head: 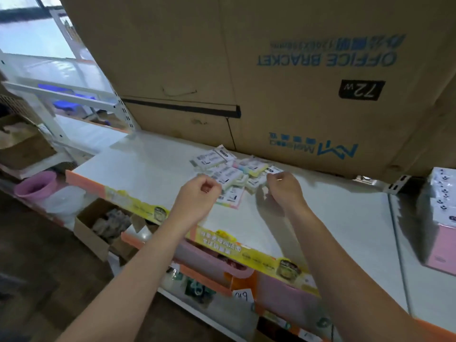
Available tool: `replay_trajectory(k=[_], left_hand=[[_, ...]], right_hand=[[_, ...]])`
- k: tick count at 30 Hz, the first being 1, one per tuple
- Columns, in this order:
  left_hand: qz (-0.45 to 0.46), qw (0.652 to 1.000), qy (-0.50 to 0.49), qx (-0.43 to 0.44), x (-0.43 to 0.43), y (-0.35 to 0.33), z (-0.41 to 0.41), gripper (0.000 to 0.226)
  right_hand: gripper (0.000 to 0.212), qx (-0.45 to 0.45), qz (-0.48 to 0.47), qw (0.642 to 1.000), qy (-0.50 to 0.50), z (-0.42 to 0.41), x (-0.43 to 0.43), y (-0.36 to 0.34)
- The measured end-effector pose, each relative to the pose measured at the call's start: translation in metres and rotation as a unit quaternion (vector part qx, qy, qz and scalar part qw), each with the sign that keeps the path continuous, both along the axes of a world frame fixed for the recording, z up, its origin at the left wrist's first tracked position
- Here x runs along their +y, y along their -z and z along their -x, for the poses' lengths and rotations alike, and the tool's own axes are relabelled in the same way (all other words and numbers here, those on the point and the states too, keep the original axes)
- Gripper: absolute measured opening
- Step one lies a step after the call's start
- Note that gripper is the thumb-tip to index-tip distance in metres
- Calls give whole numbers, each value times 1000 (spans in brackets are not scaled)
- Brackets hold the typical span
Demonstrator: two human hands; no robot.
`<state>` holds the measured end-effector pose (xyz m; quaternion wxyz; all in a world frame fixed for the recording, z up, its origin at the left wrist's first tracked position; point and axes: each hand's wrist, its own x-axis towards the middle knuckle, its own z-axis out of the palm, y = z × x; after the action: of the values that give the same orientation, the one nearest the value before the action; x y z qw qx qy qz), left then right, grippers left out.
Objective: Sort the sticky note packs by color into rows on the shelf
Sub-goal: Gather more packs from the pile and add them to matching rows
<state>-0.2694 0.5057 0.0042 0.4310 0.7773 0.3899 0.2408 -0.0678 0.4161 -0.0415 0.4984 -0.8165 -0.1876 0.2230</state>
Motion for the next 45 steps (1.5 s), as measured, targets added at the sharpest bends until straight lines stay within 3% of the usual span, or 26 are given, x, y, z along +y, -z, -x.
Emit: replay_trajectory(k=[4,7,13,19,25,27,31,35,37,40,43,45], left_hand=[[-115,989,41,79,31,8,-37,10],[-171,970,71,157,48,19,-56,35],[-228,931,130,254,75,36,-77,62],[-238,919,154,273,95,46,-82,73],[-99,968,148,178,114,38,-85,65],[-77,971,163,160,114,35,-90,64],[-67,965,187,169,105,37,-100,59],[-114,952,209,192,97,41,-104,65],[-95,954,236,159,98,42,-105,59],[-11,958,275,78,101,44,-105,40],[19,961,263,89,105,44,-106,21],[21,961,255,106,107,45,-108,19]], right_hand=[[54,-101,167,981,10,-18,28,7],[68,-141,242,960,16,-21,45,8],[77,-130,294,946,34,-23,72,4],[45,-3,194,980,43,-34,76,-11],[17,93,-11,977,189,-23,47,-14],[17,98,-49,975,194,-14,39,-12],[24,93,-9,985,145,10,45,-10],[34,86,-35,987,133,22,49,-7],[43,76,-16,987,140,23,47,-8],[34,44,9,990,130,22,49,-8],[20,39,35,987,152,18,49,-4],[25,23,61,980,186,13,45,-4]])
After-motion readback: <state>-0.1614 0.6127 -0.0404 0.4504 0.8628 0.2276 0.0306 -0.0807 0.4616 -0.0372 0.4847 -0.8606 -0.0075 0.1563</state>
